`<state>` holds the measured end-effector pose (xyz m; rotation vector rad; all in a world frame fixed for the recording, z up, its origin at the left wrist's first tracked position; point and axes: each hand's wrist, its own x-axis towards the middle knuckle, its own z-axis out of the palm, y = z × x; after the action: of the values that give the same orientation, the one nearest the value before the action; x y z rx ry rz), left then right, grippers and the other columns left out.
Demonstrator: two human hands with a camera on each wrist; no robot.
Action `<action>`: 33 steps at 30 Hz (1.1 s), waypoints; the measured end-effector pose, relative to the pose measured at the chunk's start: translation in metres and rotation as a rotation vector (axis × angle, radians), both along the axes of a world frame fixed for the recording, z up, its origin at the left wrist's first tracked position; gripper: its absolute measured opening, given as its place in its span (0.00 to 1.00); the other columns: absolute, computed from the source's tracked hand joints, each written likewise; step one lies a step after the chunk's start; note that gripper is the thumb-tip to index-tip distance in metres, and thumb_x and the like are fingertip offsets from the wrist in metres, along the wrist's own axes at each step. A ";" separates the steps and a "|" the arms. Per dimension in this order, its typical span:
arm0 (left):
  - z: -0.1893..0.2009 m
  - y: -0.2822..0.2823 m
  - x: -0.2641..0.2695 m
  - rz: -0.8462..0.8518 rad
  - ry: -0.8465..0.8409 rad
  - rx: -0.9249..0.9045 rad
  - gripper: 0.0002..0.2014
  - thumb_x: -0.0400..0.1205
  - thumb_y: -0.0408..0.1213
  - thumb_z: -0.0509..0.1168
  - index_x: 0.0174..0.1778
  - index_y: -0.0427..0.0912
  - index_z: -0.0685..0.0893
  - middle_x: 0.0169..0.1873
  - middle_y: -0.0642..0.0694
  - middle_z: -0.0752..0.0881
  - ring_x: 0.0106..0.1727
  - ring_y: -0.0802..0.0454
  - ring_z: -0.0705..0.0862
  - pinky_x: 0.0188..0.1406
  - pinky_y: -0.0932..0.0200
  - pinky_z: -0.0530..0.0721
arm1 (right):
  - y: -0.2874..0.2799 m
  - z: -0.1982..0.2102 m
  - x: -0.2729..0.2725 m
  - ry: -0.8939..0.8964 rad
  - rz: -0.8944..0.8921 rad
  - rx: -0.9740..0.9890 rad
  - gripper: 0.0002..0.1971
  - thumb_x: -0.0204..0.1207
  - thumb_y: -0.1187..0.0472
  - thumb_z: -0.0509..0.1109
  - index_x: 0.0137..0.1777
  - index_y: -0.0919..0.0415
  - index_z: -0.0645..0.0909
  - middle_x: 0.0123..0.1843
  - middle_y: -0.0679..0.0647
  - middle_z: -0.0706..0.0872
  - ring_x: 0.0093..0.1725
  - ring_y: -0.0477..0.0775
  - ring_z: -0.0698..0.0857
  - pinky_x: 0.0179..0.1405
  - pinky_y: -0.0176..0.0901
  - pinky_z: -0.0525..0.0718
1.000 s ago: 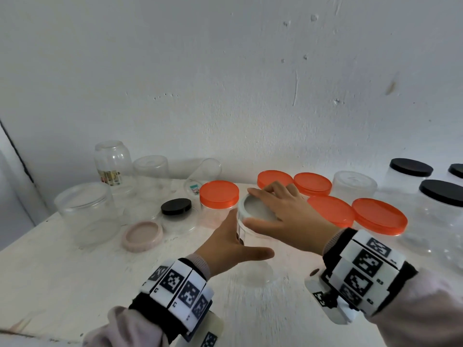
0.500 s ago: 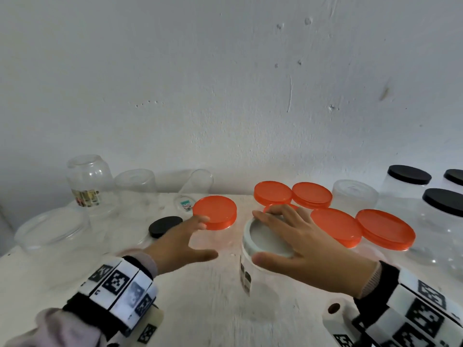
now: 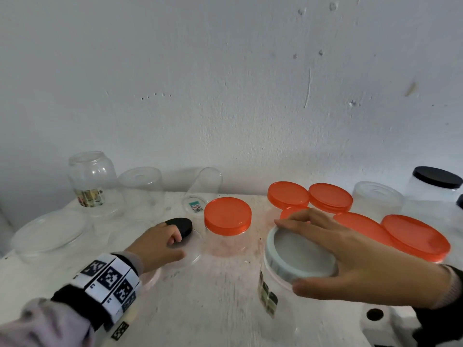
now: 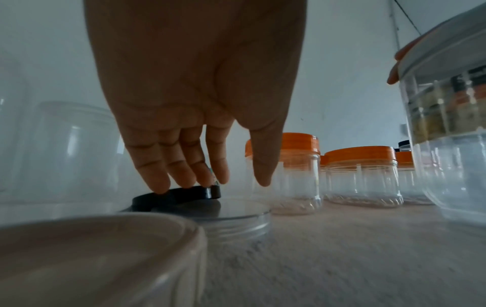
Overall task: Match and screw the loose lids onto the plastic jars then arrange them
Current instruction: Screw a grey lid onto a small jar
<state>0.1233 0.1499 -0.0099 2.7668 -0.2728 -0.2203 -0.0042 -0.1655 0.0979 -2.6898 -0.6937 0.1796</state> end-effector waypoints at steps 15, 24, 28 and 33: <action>-0.008 -0.016 0.003 0.030 0.130 0.249 0.42 0.74 0.67 0.64 0.79 0.49 0.60 0.71 0.45 0.65 0.71 0.45 0.69 0.70 0.51 0.72 | 0.040 0.082 0.156 -0.261 -0.243 -0.019 0.39 0.74 0.35 0.64 0.81 0.48 0.54 0.73 0.51 0.62 0.70 0.59 0.67 0.66 0.54 0.71; -0.012 -0.021 0.005 0.107 0.184 0.218 0.47 0.72 0.62 0.69 0.80 0.47 0.54 0.73 0.42 0.63 0.74 0.42 0.66 0.72 0.48 0.71 | 0.067 0.019 0.221 -0.152 -0.204 -0.364 0.37 0.75 0.40 0.68 0.78 0.53 0.56 0.73 0.54 0.65 0.66 0.64 0.74 0.48 0.48 0.67; -0.015 -0.018 0.007 0.133 0.180 0.225 0.47 0.71 0.64 0.67 0.80 0.49 0.52 0.74 0.43 0.66 0.73 0.42 0.66 0.71 0.49 0.71 | 0.065 0.014 0.235 -0.075 -0.236 -0.363 0.36 0.75 0.39 0.67 0.76 0.55 0.57 0.71 0.55 0.66 0.59 0.61 0.77 0.47 0.49 0.70; -0.011 -0.017 0.008 0.166 0.192 0.184 0.51 0.70 0.63 0.70 0.81 0.48 0.49 0.74 0.43 0.64 0.75 0.44 0.64 0.72 0.51 0.71 | 0.056 0.016 0.245 -0.069 -0.286 -0.454 0.36 0.78 0.37 0.61 0.80 0.56 0.57 0.76 0.58 0.66 0.71 0.62 0.72 0.55 0.50 0.68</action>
<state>0.1311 0.1328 -0.0213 2.9018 0.0288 -0.4864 0.2408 -0.1097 0.1141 -3.2037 -0.3019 0.1896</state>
